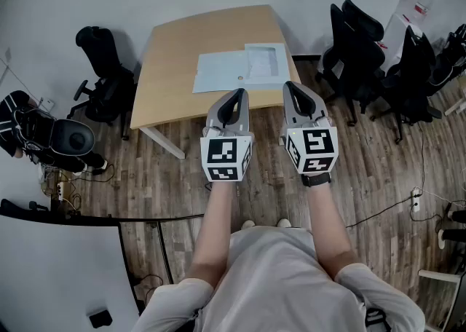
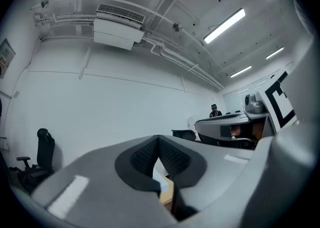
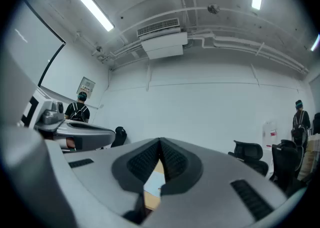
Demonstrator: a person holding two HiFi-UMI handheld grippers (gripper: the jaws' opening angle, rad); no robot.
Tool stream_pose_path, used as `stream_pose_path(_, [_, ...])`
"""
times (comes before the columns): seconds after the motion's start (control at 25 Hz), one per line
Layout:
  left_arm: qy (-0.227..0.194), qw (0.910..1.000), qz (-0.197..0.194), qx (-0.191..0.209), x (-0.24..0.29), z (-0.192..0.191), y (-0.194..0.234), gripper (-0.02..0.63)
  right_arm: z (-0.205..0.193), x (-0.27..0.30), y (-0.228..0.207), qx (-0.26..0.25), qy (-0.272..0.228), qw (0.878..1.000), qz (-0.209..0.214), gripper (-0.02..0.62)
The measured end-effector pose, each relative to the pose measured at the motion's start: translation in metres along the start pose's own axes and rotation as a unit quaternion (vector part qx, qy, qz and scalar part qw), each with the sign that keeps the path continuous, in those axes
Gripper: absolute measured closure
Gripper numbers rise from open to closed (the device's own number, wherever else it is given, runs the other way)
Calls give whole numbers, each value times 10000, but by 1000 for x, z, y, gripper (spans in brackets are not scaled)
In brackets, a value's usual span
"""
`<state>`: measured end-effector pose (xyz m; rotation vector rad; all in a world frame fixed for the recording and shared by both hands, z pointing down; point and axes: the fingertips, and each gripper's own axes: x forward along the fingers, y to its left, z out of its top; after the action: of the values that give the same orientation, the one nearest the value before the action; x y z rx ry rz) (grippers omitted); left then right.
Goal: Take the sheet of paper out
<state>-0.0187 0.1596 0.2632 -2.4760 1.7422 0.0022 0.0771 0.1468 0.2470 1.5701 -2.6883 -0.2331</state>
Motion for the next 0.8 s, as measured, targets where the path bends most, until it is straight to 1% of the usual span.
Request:
stream_pose_path(0.12, [77, 9999, -34, -60, -4, -2, 4, 598, -1, 0, 5, 39, 16, 10000, 29, 583])
stream_pose_path(0.36, [17, 9995, -78, -293, -14, 4, 6, 598, -2, -4, 15, 93, 25, 9999, 102, 583])
stream_pose_path(0.6, [44, 9995, -133, -297, -30, -2, 14, 598, -6, -4, 41, 216, 48, 9996, 152, 583])
stream_pose_path(0.8, [23, 9993, -209, -295, -47, -4, 33, 598, 2, -4, 66, 397, -119, 9990, 139, 583])
